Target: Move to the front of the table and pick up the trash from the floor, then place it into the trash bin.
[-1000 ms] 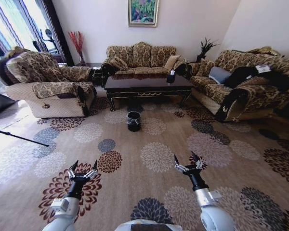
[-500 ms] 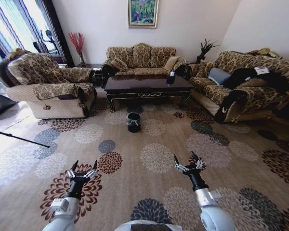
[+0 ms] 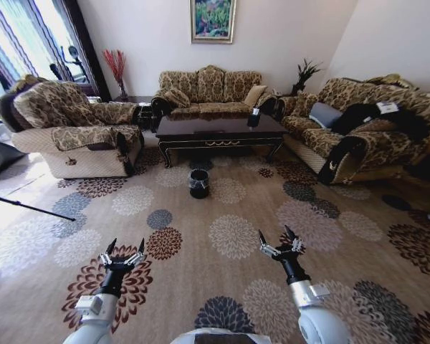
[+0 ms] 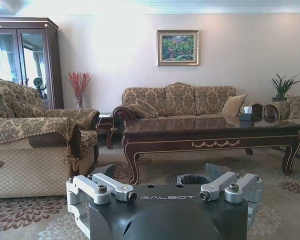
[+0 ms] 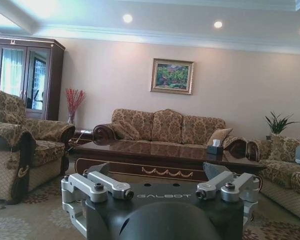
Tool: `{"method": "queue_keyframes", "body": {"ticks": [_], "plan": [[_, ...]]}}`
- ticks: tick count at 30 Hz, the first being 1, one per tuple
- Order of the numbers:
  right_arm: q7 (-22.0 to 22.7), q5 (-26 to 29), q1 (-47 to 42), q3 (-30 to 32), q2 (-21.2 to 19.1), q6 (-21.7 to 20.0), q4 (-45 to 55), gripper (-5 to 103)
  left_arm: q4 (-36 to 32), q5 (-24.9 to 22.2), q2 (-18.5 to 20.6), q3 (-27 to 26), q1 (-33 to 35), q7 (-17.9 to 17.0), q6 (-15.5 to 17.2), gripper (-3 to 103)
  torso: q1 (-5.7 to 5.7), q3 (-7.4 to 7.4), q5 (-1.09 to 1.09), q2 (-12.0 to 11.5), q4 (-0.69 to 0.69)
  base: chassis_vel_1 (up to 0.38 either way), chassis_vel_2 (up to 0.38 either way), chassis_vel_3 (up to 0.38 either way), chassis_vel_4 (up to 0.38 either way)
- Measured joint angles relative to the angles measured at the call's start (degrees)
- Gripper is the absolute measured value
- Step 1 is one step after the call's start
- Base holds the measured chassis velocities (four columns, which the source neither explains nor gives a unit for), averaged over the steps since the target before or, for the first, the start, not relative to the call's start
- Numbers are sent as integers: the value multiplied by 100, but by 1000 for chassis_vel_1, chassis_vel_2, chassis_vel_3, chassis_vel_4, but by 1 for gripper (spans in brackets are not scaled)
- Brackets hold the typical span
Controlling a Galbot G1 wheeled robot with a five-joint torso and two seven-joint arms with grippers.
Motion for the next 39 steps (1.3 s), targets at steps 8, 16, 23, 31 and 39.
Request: {"method": "queue_keyframes", "body": {"ticks": [8, 16, 23, 31, 39], "plan": [[0, 0, 0, 0, 0, 0, 0, 100, 0, 0, 0, 0, 0, 0, 0, 100, 102, 129, 0, 230, 0, 0, 0, 0, 0], [0, 0, 0, 0, 0, 0, 0, 100, 0, 0, 0, 0, 0, 0, 0, 100, 189, 236, 0, 424, 0, 0, 0, 0, 0], [0, 0, 0, 0, 0, 0, 0, 100, 0, 0, 0, 0, 0, 0, 0, 100, 283, 351, 0, 634, 0, 0, 0, 0, 0], [0, 0, 0, 0, 0, 0, 0, 100, 0, 0, 0, 0, 0, 0, 0, 100, 373, 473, 0, 845, 0, 0, 0, 0, 0], [0, 0, 0, 0, 0, 0, 0, 100, 0, 0, 0, 0, 0, 0, 0, 100, 453, 572, 0, 1024, 0, 0, 0, 0, 0]]}}
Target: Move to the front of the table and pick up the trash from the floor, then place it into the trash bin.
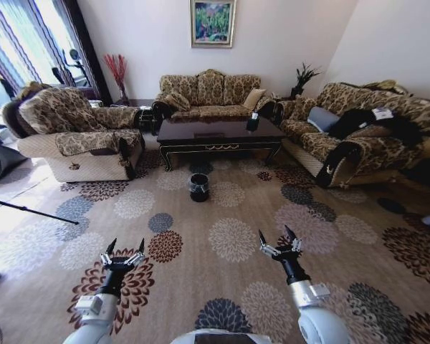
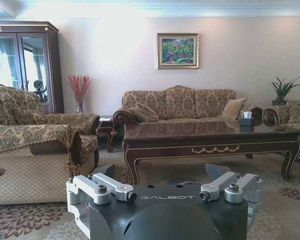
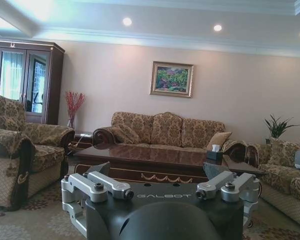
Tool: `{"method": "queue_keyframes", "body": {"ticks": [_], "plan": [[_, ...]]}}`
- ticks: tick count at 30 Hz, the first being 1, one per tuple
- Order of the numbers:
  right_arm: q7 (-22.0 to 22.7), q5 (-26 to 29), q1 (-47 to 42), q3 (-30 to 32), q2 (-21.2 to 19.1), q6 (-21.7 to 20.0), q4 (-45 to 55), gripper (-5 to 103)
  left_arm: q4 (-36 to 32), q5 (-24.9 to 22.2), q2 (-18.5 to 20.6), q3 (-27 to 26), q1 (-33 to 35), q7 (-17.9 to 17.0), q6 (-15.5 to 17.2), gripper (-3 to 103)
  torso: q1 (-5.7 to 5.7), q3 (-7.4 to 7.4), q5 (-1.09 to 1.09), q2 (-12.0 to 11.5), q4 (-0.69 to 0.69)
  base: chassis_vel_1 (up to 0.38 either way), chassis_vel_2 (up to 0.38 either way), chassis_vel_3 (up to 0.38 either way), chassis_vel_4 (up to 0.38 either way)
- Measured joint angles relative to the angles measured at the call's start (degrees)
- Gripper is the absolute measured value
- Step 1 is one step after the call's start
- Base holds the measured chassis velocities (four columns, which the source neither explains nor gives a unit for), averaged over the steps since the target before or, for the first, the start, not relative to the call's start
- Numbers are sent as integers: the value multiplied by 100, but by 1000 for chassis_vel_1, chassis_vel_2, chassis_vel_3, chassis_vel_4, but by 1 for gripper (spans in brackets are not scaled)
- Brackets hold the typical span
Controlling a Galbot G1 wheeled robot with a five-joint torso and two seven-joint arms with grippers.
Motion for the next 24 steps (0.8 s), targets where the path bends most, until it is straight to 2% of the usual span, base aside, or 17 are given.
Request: {"method": "queue_keyframes", "body": {"ticks": [24], "plan": [[0, 0, 0, 0, 0, 0, 0, 100, 0, 0, 0, 0, 0, 0, 0, 100, -16, -22, 0, -39, 0, 0, 0, 0, 0]]}}
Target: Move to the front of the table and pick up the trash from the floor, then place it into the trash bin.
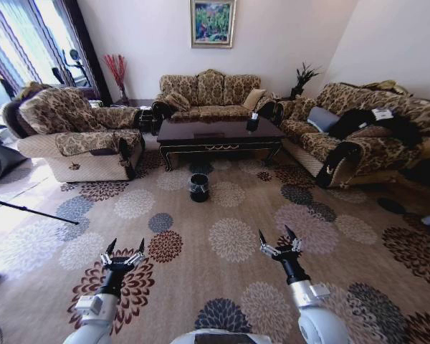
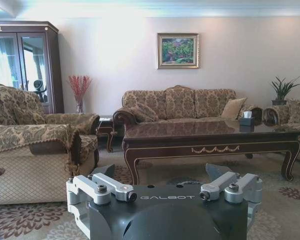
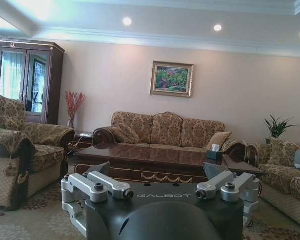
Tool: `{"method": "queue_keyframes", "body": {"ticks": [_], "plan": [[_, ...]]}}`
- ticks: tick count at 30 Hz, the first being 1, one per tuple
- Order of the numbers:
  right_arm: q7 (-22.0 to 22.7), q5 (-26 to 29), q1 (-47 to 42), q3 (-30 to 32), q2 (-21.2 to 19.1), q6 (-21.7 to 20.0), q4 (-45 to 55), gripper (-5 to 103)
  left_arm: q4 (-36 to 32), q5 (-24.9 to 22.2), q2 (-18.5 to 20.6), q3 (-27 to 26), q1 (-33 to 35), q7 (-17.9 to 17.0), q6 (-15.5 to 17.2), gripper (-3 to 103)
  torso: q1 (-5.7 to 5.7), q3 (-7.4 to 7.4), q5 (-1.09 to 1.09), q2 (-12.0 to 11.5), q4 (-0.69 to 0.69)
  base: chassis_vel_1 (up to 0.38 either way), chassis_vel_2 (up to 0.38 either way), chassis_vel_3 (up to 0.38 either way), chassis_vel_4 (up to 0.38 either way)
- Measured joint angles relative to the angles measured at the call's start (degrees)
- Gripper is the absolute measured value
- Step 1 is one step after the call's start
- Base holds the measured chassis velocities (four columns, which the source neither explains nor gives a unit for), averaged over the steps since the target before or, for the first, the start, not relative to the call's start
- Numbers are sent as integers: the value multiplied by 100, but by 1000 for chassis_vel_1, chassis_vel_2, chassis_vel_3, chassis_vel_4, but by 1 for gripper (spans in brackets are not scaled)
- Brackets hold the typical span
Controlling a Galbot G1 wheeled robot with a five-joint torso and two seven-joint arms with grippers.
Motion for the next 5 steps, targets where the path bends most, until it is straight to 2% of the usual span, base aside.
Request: {"method": "queue_keyframes", "body": {"ticks": [5], "plan": [[0, 0, 0, 0, 0, 0, 0, 100, 0, 0, 0, 0, 0, 0, 0, 100, -4, -5, 0, -10, 0, 0, 0, 0, 0]]}}
